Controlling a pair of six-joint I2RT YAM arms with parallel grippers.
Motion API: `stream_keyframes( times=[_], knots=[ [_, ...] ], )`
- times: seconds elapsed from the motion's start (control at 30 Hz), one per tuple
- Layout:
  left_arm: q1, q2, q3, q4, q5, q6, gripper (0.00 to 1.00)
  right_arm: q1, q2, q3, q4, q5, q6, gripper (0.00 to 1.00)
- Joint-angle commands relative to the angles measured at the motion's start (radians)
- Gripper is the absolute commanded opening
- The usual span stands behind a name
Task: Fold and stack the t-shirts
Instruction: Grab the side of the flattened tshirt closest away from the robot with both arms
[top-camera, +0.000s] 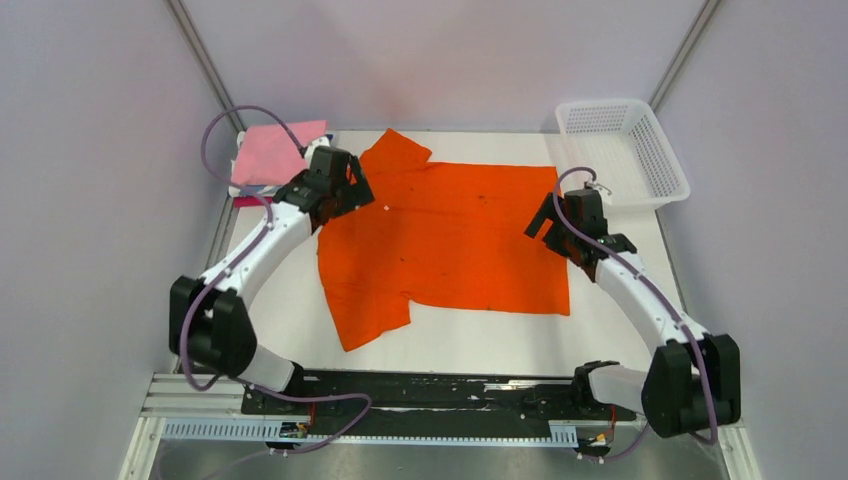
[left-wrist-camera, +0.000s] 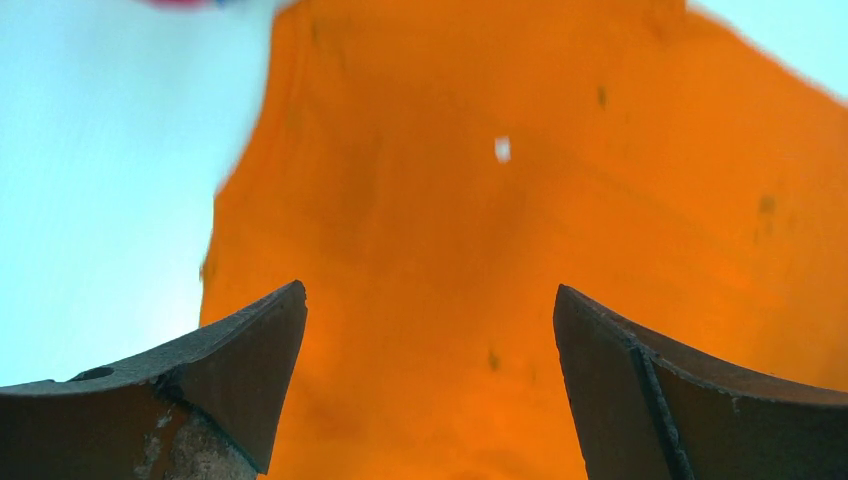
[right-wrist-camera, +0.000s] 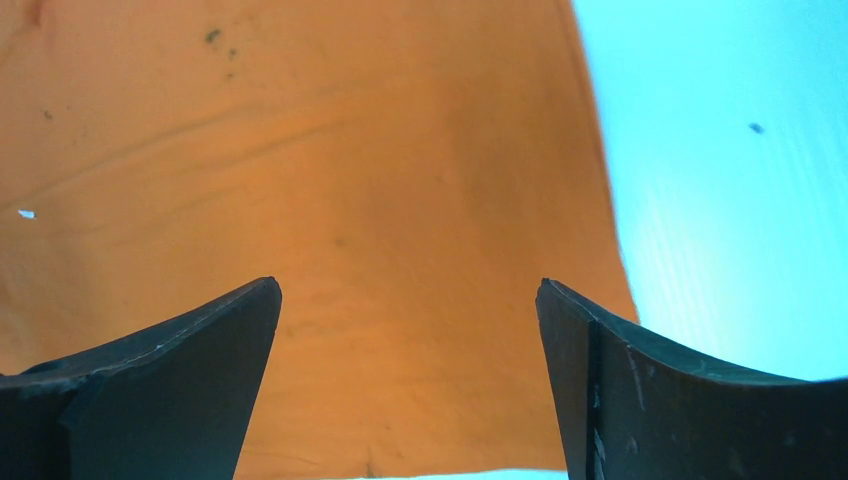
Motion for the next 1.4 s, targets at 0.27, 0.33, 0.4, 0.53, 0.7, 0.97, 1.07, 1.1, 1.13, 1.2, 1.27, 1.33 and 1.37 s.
stream_keyframes(
  times=[0.27, 0.33, 0.4, 0.53, 0.7, 0.97, 1.07, 1.1, 1.13, 1.2, 1.27, 1.33, 1.37],
  knots=[
    [-0.289, -0.506, -0.487, -0.394, -0.006, -0.313, 1.00, -0.013, -0.297, -0.239, -0.008, 0.079, 0.102, 1.00],
    [-0.325, -0.548, -0.561, -0.403, 0.036, -0.344, 0.99, -0.013, -0.303, -0.260, -0.007, 0.101, 0.103, 1.00],
    [-0.347, -0.568, -0.614, -0.403, 0.059, -0.380, 0.94, -0.013, -0.302, -0.265, -0.006, 0.103, 0.101, 1.00],
    [-0.383, -0.563, -0.684, -0.381, 0.118, -0.429, 0.82, -0.012, -0.286, -0.257, -0.004, 0.100, 0.097, 1.00],
    [-0.416, -0.542, -0.720, -0.367, 0.136, -0.463, 0.71, -0.013, -0.264, -0.257, 0.001, 0.103, 0.092, 1.00],
    [-0.417, -0.455, -0.742, -0.277, 0.104, -0.444, 0.61, -0.013, -0.251, -0.261, 0.003, 0.104, 0.086, 1.00],
    [-0.417, -0.411, -0.739, -0.261, 0.103, -0.439, 0.60, -0.012, -0.262, -0.264, 0.003, 0.108, 0.083, 1.00],
    [-0.417, -0.405, -0.737, -0.263, 0.102, -0.436, 0.58, -0.013, -0.266, -0.265, 0.002, 0.111, 0.083, 1.00],
    [-0.417, -0.397, -0.732, -0.262, 0.101, -0.436, 0.58, -0.013, -0.267, -0.267, 0.003, 0.113, 0.082, 1.00],
    [-0.417, -0.391, -0.729, -0.264, 0.101, -0.435, 0.56, -0.013, -0.272, -0.267, 0.002, 0.117, 0.080, 1.00],
    [-0.417, -0.382, -0.727, -0.266, 0.105, -0.436, 0.56, -0.013, -0.276, -0.267, 0.002, 0.119, 0.077, 1.00],
    [-0.417, -0.369, -0.722, -0.273, 0.107, -0.440, 0.56, -0.013, -0.279, -0.267, 0.002, 0.121, 0.076, 1.00],
    [-0.417, -0.365, -0.716, -0.276, 0.105, -0.442, 0.55, -0.013, -0.281, -0.267, 0.001, 0.122, 0.074, 1.00]
  ],
)
